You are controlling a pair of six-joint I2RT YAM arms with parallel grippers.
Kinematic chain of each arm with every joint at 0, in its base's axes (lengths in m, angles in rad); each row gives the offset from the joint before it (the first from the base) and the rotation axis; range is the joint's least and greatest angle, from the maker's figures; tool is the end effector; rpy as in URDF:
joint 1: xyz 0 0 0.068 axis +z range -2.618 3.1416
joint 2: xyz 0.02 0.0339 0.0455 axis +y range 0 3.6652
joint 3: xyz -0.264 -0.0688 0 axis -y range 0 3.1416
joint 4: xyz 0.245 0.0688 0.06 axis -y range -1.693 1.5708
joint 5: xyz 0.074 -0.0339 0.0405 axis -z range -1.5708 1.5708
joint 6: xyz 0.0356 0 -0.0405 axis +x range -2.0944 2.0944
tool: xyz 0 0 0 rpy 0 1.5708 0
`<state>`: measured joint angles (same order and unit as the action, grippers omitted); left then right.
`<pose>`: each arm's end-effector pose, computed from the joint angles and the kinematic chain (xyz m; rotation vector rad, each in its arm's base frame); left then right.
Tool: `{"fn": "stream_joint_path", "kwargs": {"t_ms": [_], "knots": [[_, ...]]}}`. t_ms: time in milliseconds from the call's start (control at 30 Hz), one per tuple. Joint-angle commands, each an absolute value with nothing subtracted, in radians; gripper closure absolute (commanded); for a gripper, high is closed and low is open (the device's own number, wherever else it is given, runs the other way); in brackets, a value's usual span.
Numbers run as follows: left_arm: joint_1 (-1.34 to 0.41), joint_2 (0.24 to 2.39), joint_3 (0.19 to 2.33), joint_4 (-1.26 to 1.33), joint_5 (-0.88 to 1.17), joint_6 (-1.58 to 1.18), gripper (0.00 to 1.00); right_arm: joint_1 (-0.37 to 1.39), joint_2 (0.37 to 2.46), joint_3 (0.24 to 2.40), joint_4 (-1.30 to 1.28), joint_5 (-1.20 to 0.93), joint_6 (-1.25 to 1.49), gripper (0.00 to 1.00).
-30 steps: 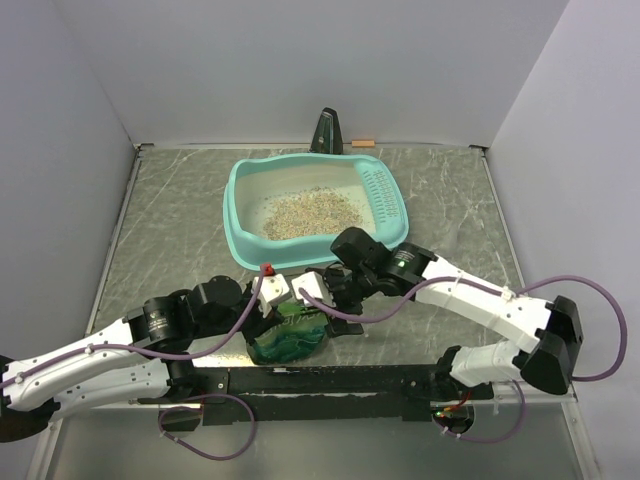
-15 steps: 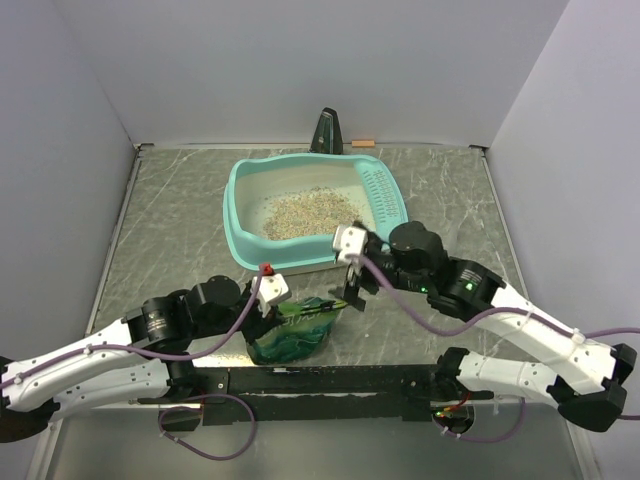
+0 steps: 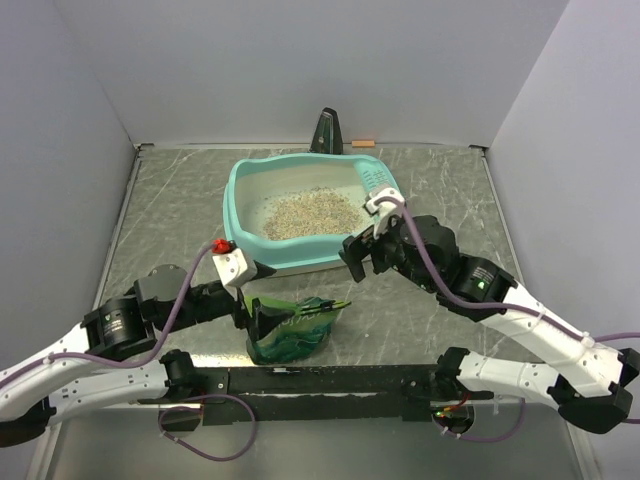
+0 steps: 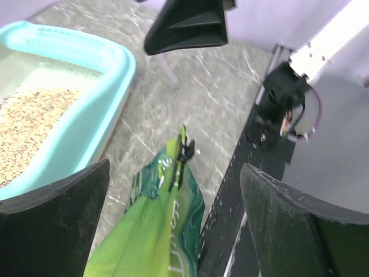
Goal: Fill the litter box with clean litter
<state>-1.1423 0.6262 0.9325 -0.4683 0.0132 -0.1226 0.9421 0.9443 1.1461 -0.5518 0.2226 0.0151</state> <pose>0.0535 -0.1182 0.3816 0.9008 1.5900 -0.9277 0.1212 0.1534 0.3980 -0.7277 1.7935 0.4302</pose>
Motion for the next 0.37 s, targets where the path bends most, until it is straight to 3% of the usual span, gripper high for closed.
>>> {"fn": "stream_joint_path", "kwargs": {"t_ms": [0, 333], "knots": [[-1.146, 0.660, 0.971, -0.398, -0.081, -0.156, 0.01, 0.939, 0.861, 1.115, -0.444, 0.327, 0.135, 0.00], [-1.146, 0.722, 0.985, -0.324, -0.242, -0.196, 0.03, 0.937, 0.822, 1.129, -0.476, 0.494, 0.158, 0.00]]}}
